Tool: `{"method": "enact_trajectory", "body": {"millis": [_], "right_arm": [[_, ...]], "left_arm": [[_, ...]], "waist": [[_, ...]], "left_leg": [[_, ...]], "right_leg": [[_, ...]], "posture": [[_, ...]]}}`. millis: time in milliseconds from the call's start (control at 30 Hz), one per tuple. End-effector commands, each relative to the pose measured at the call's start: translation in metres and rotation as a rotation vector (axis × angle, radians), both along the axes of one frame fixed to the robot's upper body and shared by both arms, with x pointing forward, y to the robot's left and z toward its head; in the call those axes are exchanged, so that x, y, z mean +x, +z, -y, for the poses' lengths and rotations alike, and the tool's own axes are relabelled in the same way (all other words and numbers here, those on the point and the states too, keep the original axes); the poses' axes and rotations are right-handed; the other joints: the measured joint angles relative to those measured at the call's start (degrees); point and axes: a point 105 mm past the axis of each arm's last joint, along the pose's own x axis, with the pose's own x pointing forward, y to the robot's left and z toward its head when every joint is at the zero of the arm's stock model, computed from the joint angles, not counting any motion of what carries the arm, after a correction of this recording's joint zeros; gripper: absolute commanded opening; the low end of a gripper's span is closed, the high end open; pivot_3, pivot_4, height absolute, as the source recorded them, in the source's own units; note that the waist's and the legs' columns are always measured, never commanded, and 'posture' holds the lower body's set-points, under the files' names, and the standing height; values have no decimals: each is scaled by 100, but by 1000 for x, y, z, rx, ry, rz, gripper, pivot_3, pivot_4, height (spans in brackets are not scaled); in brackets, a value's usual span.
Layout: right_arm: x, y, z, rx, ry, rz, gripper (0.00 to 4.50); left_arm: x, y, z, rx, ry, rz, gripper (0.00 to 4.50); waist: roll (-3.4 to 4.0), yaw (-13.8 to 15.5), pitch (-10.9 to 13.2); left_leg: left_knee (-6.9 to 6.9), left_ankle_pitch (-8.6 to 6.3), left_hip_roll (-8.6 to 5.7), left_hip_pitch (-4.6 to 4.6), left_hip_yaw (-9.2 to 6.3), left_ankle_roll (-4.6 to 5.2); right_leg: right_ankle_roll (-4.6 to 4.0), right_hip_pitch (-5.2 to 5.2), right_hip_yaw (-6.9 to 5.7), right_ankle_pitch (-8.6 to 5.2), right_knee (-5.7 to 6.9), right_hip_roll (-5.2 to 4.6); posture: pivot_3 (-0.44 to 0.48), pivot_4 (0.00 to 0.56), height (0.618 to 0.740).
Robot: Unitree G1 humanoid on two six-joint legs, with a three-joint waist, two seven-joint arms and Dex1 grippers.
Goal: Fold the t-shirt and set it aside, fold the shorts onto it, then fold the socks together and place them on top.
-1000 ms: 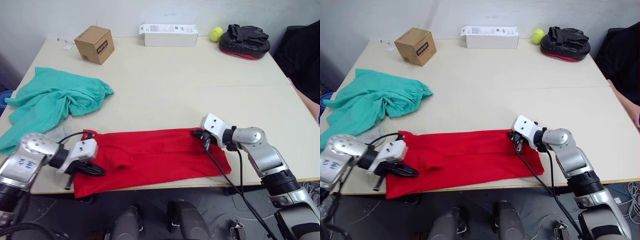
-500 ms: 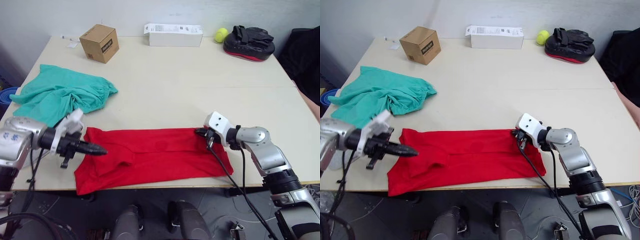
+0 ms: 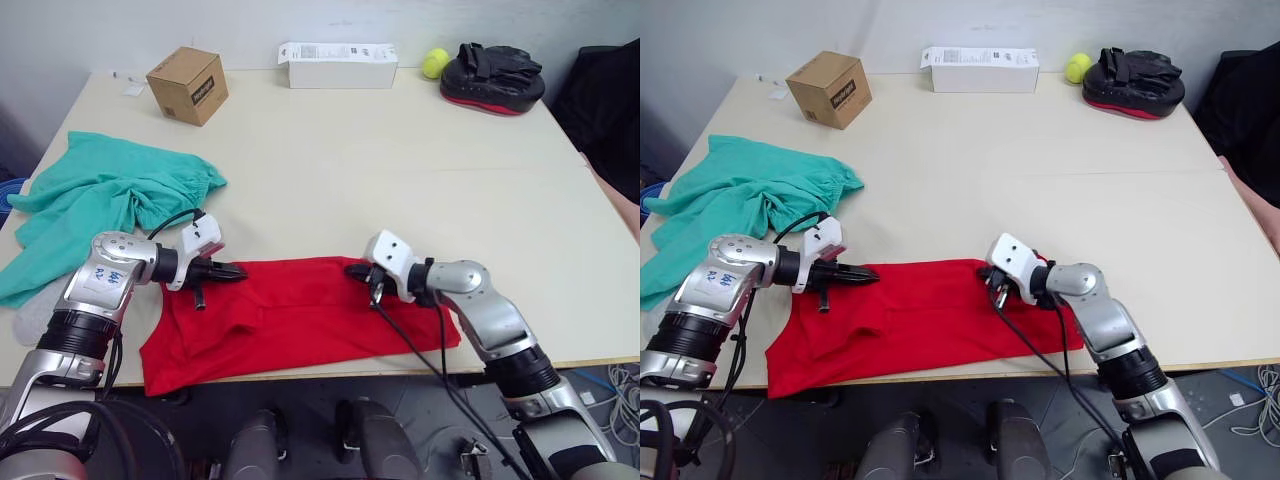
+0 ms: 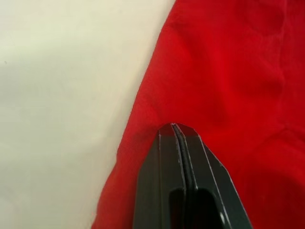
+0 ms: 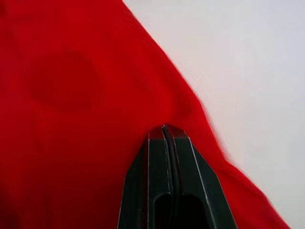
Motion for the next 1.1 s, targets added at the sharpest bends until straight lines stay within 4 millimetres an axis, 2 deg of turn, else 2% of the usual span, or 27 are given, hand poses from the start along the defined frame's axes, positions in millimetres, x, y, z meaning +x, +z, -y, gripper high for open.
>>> {"method": "enact_trajectory", "body": {"millis": [33, 133, 233, 367, 433, 500, 600, 700, 800, 867, 933, 1000, 1100], "right_arm": [[-2, -11, 4, -72, -28, 7, 0], [-1, -18, 31, -163, -79, 10, 0], [0, -11, 62, -201, -141, 18, 0], [7, 0, 120, -256, -285, 22, 0], [6, 0, 140, -286, -320, 12, 0], [8, 4, 152, -292, -340, 19, 0], [14, 19, 147, -223, -341, 47, 0], [24, 45, 121, -96, -300, 99, 0], [28, 54, 93, -2, -263, 103, 0], [24, 51, 76, 27, -226, 73, 0], [15, 32, 61, -13, -183, 27, 0], [6, 14, 59, -76, -166, -6, 0], [-1, 1, 73, -135, -191, -40, 0]], "left_arm": [[-8, -30, -16, 76, 55, -80, 23], [-10, -29, -19, 75, 53, -78, 23], [-12, -29, -20, 76, 51, -80, 23], [-18, -32, -22, 76, 44, -89, 23], [-20, -34, -22, 75, 43, -90, 23], [-21, -34, -21, 67, 44, -91, 23], [-21, -33, -21, 60, 46, -88, 23], [-21, -31, -20, 48, 50, -84, 23], [-22, -29, -19, 44, 45, -79, 23], [-22, -27, -18, 42, 42, -79, 23], [-22, -26, -18, 42, 41, -77, 23], [-21, -24, -18, 41, 40, -75, 23], [-21, -24, -18, 40, 38, -75, 23]], "waist": [[0, -10, 0], [1, -5, -2], [2, 11, -3], [4, 20, -4], [5, 17, -4], [5, 10, -4], [13, -14, -2], [22, -40, 2], [24, -28, 3], [25, -11, 3], [25, -3, 3], [23, 1, 1], [36, 8, -3]], "left_leg": [[0, -4, -1, 0, 0, 1], [1, -10, -3, 13, 6, -8], [-7, -15, -3, 37, -1, -6], [-8, -23, -4, 37, -2, 1], [-9, -26, -4, 37, -1, 1], [-10, -28, -3, 39, -2, -1], [-16, -27, -1, 45, -1, -5], [-18, -23, 1, 47, 2, -10], [-19, -20, 1, 46, 1, -15], [-25, -18, 1, 45, 0, -17], [-26, -14, 0, 43, -1, -17], [-27, -12, 0, 41, -1, -19], [-24, -25, -5, 34, 1, -16]], "right_leg": [[-2, 0, 0, 1, 0, -3], [-7, 10, 4, 6, -1, -6], [-11, 42, -3, 3, -22, -6], [-11, 50, -5, 3, -35, -7], [-11, 52, -5, 3, -39, -7], [-10, 52, -5, 2, -38, -5], [-9, 51, -5, 0, -36, -1], [-6, 49, -5, 0, -31, 2], [-4, 45, -4, 1, -26, 2], [-1, 45, -4, -1, -27, 2], [6, 44, -4, -5, -27, 2], [8, 44, -4, -13, -29, 1], [16, 41, -4, -23, -31, -3]], "posture": [[0, 150, 740], [0, 150, 740], [0, 150, 740], [0, 150, 740], [0, 150, 740], [0, 150, 740], [0, 150, 740], [0, 150, 740], [0, 150, 740], [0, 150, 740], [0, 150, 740], [0, 150, 740], [0, 150, 740]]}}
